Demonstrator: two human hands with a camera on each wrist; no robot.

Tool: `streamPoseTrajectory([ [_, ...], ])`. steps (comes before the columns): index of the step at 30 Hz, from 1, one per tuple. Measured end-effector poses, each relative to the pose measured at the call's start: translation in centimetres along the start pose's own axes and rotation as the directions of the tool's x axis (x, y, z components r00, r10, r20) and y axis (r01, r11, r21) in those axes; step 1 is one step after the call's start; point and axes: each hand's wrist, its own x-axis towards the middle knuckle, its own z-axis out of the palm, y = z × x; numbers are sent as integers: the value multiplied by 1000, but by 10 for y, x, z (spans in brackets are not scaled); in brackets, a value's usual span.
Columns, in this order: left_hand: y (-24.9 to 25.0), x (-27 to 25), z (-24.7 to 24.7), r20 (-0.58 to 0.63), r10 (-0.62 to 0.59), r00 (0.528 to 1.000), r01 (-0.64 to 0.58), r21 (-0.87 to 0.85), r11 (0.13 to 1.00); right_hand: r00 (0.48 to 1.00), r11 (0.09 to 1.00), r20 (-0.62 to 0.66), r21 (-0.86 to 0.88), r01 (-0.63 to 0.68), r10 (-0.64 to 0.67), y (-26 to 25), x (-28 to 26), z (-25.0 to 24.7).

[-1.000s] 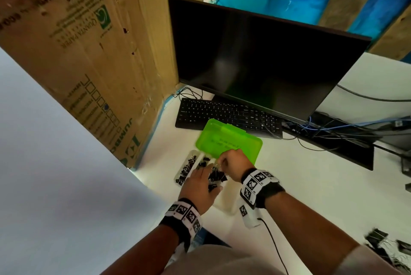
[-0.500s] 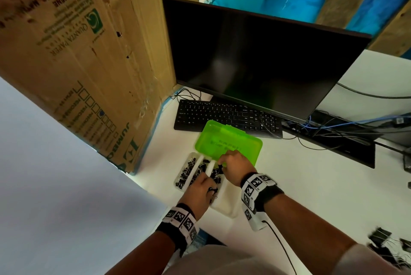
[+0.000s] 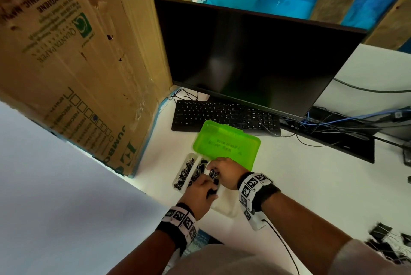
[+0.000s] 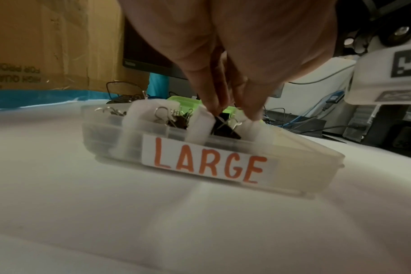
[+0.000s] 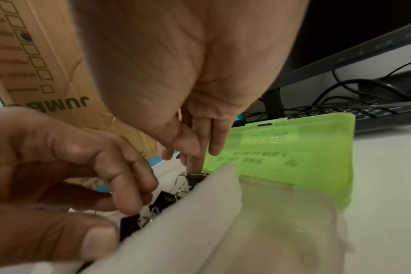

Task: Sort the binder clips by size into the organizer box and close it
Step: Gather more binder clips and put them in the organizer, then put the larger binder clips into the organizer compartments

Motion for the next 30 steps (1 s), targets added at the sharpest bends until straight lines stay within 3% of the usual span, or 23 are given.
streamPoseTrajectory([
  [5,8,10,3,-10,-7,1000,8,107,994,1000,996,16,-82,23,-22,12,-14,1],
  [8,14,17,-2,20,-13,1000,7,239,971,996,992,-56,-109,57,-63,20,-25,1],
  [10,23,22,-4,-46,27,999,-13,279,960,991,995,-120,-81,53,-62,29,-36,-2],
  [13,46,33,5,-96,147,984,-109,323,940,970,1000,-243,-7,7,-8,59,-62,-3],
  [16,76,46,31,-11,239,971,-232,197,953,941,989,-305,58,-138,149,105,-106,0],
  [19,107,57,69,172,311,935,-339,166,926,864,926,-334,113,-360,377,158,-167,6],
  [26,188,76,151,476,413,777,-519,111,848,586,675,-355,222,-704,728,227,-323,11],
  [28,213,79,173,537,423,730,-555,105,825,551,620,-298,243,-746,780,244,-355,15],
  [30,236,82,195,601,429,674,-599,106,794,554,592,-214,219,-776,805,262,-375,21],
])
